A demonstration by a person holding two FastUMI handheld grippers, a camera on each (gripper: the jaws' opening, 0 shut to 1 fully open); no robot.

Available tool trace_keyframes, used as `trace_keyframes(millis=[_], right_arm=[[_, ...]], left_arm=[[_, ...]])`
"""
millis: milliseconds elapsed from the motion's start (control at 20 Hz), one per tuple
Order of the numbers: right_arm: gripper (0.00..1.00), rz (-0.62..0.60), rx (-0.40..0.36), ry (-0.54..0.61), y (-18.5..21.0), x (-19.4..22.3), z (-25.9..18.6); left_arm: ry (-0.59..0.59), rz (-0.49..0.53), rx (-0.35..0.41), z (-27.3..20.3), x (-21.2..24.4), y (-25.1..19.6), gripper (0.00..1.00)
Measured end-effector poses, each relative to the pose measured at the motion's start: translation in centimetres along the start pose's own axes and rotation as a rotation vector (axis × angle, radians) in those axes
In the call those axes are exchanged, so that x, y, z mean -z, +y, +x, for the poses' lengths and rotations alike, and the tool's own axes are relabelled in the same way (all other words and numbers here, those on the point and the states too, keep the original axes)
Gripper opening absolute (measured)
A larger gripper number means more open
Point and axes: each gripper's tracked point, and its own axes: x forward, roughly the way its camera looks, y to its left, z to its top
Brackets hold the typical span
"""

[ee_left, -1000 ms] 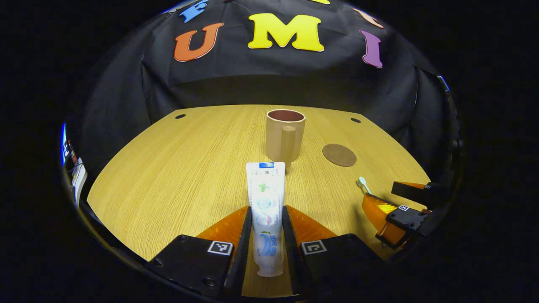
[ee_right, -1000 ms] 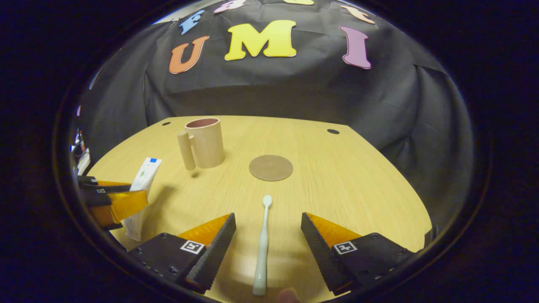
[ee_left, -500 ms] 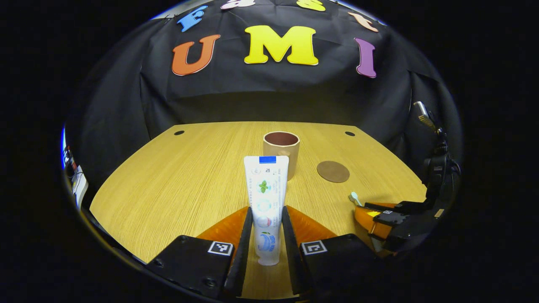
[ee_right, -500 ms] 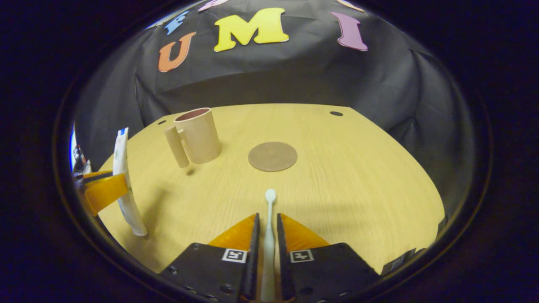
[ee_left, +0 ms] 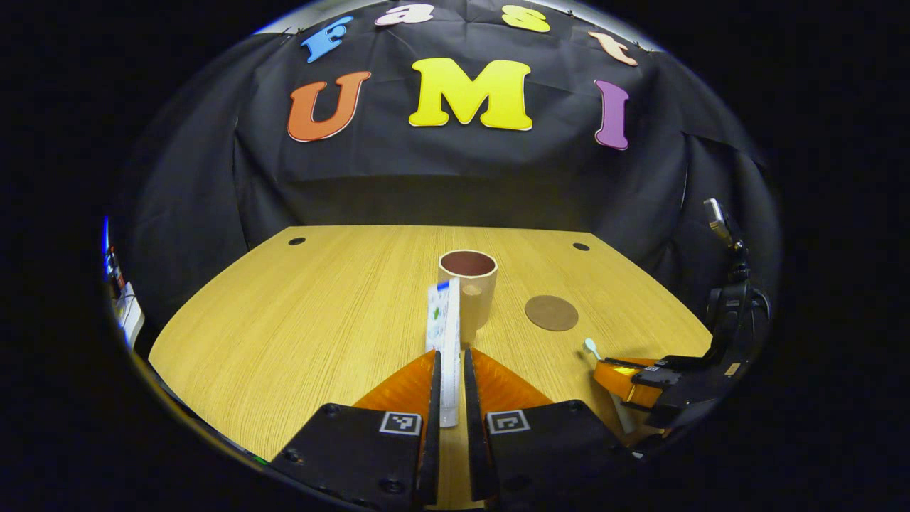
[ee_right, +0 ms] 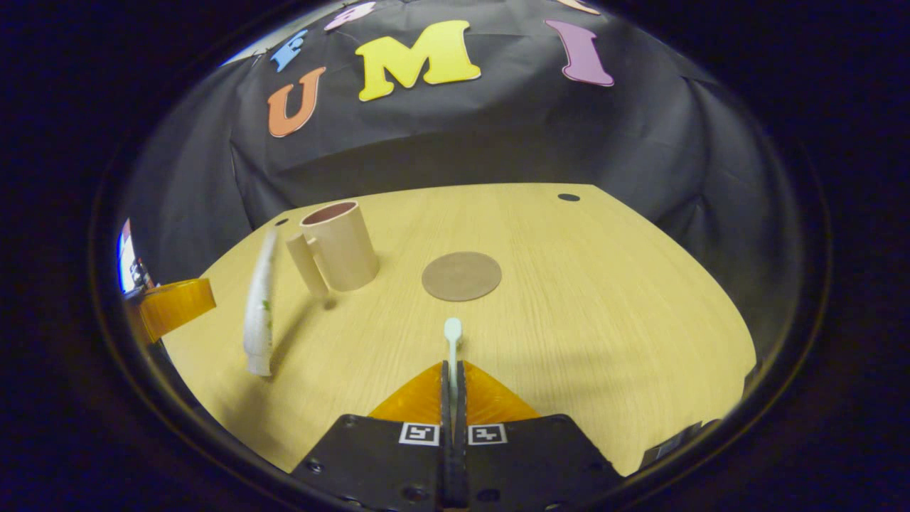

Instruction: Put the toothbrush and toothpaste on the desktop into the cup, then pick up the cup and place it on the coaster on the desktop.

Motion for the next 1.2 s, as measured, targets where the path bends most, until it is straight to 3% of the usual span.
trace_keyframes(millis=[200, 250, 350, 400, 600, 900, 1050, 1200], right_arm=[[0.0, 0.002, -0.01, -0.014, 0.0, -0.2, -0.4], [0.0, 0.001, -0.014, -0.015, 0.1, -0.2, -0.4], [0.0, 0.0, -0.023, -0.017, 0.3, -0.2, -0.5], [0.0, 0.0, -0.027, -0.02, 0.4, -0.2, -0.5], [0.0, 0.007, -0.04, -0.039, 0.6, -0.6, -1.0], [0.0, -0.008, -0.022, -0.074, -0.3, -1.3, -2.0], [0.0, -0.011, -0.026, -0.081, -0.4, -1.5, -2.2], [0.0, -0.013, -0.03, -0.084, -0.3, -1.6, -2.3]], left_arm=[[0.07, -0.032, 0.008, 0.6, 1.6, -0.2, 0.2], [0.09, -0.023, 0.009, 0.8, 1.9, -0.1, 0.39], [0.124, -0.017, -0.013, 1.4, 2.8, 0.8, 0.91], [0.142, -0.023, -0.013, 1.6, 3.2, 0.9, 0.99], [0.219, -0.047, 0.007, 3.7, 4.8, 0.8, 1.0], [0.343, -0.12, -0.051, 7.8, 6.4, 1.3, 1.0], [0.344, -0.101, -0.113, 9.2, 5.7, 2.5, 0.97], [0.354, -0.085, -0.124, 9.8, 5.2, 2.9, 0.93]])
